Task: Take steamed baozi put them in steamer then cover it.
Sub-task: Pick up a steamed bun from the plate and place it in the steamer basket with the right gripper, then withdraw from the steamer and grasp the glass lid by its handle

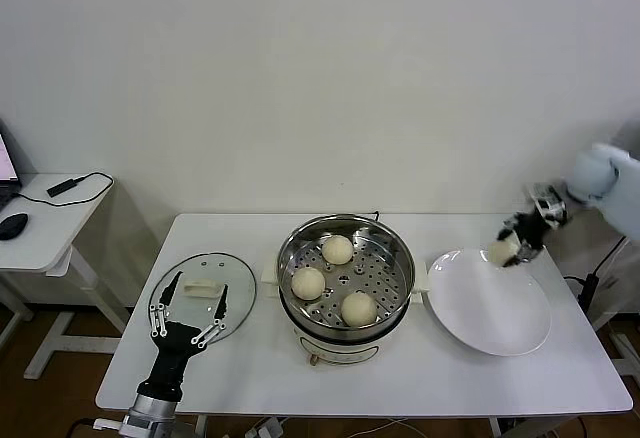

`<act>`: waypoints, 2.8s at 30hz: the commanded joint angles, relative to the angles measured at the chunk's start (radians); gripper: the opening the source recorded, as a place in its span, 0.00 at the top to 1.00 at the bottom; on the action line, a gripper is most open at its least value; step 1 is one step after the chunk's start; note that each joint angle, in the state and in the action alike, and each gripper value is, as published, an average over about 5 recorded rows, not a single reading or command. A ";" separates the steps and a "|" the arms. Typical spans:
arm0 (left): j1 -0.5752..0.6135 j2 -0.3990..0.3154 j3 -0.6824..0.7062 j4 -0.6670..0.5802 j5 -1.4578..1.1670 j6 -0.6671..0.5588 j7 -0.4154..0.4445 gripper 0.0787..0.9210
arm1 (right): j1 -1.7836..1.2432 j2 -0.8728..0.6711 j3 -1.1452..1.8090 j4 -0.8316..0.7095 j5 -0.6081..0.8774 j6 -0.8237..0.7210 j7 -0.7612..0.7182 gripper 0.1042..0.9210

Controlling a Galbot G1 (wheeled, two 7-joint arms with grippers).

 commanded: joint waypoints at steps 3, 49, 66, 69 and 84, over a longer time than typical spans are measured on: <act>0.000 0.001 0.003 -0.003 0.001 -0.002 -0.001 0.12 | 0.412 0.125 -0.290 0.389 0.376 -0.188 -0.009 0.35; -0.002 0.003 -0.008 0.005 -0.005 -0.007 -0.010 0.12 | 0.133 0.387 -0.269 0.255 0.266 -0.250 0.143 0.35; -0.003 0.001 -0.009 0.003 -0.005 -0.003 -0.013 0.12 | 0.124 0.333 -0.197 0.300 0.250 -0.245 0.132 0.12; -0.004 0.001 -0.009 0.001 -0.004 -0.001 -0.013 0.12 | 0.125 0.283 -0.133 0.336 0.297 -0.240 0.149 0.12; -0.035 0.029 0.007 -0.032 0.108 0.055 -0.033 0.12 | -0.278 -0.028 0.386 0.563 0.451 0.150 1.340 0.12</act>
